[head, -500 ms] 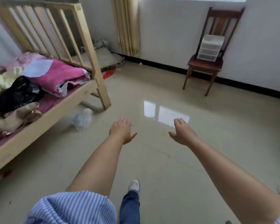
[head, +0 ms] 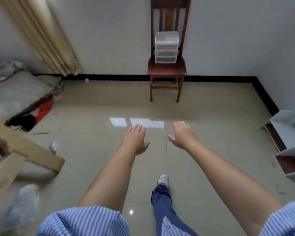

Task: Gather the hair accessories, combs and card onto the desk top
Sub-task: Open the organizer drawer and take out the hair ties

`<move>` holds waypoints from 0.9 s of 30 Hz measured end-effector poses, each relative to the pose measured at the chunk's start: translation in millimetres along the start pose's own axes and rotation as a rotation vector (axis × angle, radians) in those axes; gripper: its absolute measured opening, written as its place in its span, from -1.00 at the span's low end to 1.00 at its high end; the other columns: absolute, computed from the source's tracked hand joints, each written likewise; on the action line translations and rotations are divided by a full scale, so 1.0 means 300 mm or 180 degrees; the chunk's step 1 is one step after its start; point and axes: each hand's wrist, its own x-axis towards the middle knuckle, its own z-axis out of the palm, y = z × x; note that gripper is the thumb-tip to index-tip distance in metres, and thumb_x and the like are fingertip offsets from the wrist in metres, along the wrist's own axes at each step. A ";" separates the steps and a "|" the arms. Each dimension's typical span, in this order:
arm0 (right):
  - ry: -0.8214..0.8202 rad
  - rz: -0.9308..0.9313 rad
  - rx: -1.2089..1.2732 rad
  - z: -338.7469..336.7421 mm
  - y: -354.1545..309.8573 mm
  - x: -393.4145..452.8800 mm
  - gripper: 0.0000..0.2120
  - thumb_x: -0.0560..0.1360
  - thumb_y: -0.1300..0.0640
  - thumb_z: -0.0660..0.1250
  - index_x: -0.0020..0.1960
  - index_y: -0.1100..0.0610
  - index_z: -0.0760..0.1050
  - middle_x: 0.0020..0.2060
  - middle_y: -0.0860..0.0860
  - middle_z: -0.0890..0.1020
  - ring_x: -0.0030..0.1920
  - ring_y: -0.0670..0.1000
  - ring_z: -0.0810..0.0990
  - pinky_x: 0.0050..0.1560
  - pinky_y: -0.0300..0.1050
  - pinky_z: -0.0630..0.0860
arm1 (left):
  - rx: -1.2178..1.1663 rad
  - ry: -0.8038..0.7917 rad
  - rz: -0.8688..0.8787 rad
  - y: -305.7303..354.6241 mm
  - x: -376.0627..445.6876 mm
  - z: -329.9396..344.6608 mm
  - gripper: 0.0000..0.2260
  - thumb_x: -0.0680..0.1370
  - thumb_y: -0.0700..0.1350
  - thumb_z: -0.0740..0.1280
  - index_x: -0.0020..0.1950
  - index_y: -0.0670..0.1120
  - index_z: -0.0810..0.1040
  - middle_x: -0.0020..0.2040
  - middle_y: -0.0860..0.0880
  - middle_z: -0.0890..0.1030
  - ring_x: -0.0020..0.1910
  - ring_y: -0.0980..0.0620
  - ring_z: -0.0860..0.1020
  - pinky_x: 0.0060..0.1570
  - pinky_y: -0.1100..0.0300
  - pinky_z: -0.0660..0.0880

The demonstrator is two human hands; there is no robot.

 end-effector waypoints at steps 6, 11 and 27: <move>-0.0305 0.0303 0.0133 -0.105 0.083 0.547 -0.58 0.53 0.00 0.22 0.22 0.29 0.32 0.24 0.20 0.45 0.30 0.15 0.34 0.32 -0.01 0.32 | 0.0050 -0.0250 -0.0055 -0.081 0.559 -0.169 -0.49 0.59 0.05 0.18 0.43 -0.20 0.17 0.51 -0.14 0.18 0.51 -0.09 0.04 0.50 0.04 0.05; -0.0357 0.0380 0.0059 -0.220 0.116 0.940 -0.60 0.52 -0.01 0.24 0.18 0.29 0.36 0.20 0.20 0.48 0.27 0.16 0.37 0.32 -0.01 0.32 | 0.0044 -0.0109 0.0050 -0.174 0.938 -0.307 -0.49 0.58 0.04 0.20 0.42 -0.21 0.18 0.48 -0.15 0.21 0.51 -0.09 0.05 0.49 0.04 0.06; -0.0060 0.1005 0.0190 -0.434 0.318 2.262 -0.39 0.54 -0.03 0.20 0.41 0.30 0.08 0.44 0.18 0.22 0.49 0.14 0.05 0.52 0.02 0.02 | -0.0127 -0.0179 0.0348 -0.305 2.388 -0.604 -0.45 0.58 0.04 0.18 0.45 -0.22 0.11 0.51 -0.14 0.16 0.52 -0.07 0.03 0.48 0.05 0.07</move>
